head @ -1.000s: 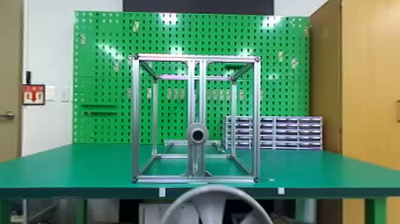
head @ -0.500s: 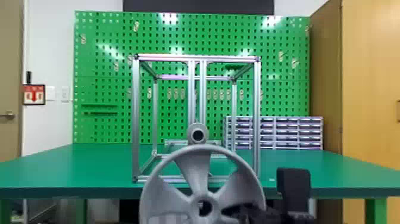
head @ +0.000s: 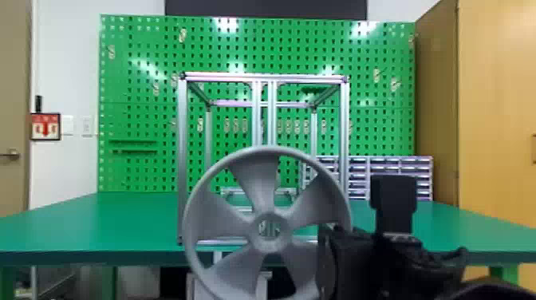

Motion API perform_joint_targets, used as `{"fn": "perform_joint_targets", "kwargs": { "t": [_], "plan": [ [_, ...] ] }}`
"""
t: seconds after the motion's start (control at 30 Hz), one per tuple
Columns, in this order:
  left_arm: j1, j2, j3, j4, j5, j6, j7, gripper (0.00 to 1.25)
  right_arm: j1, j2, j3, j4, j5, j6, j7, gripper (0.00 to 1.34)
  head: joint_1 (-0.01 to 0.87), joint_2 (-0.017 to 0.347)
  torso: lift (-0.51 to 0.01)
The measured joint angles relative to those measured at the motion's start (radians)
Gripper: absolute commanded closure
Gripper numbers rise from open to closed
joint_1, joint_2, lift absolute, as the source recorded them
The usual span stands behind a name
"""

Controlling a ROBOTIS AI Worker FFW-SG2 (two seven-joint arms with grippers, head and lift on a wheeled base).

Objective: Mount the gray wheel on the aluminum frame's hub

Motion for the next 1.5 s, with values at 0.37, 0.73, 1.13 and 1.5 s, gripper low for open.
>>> {"fn": "perform_joint_targets", "kwargs": {
  "t": [0.37, 0.73, 1.13, 1.5],
  "plan": [
    [-0.004, 0.032, -0.022, -0.008, 0.006, 0.023, 0.000, 0.22, -0.100, 0.000, -0.086, 0.036, -0.104, 0.036, -0.030, 1.11, -0.005, 0.006, -0.499],
    [0.009, 0.054, -0.019, -0.034, -0.001, 0.057, 0.001, 0.22, -0.162, 0.000, -0.055, 0.131, -0.172, 0.083, -0.030, 1.11, -0.005, 0.006, -0.499],
    [0.015, 0.063, -0.029, -0.072, -0.026, 0.097, 0.001, 0.22, -0.224, 0.000, 0.011, 0.189, -0.155, 0.110, -0.033, 1.11, -0.005, 0.006, -0.499],
    [-0.026, 0.071, -0.083, -0.189, -0.003, 0.200, 0.128, 0.25, -0.253, 0.000, 0.019, 0.272, -0.114, 0.102, -0.033, 1.11, -0.005, 0.006, -0.499]
  ]
}}
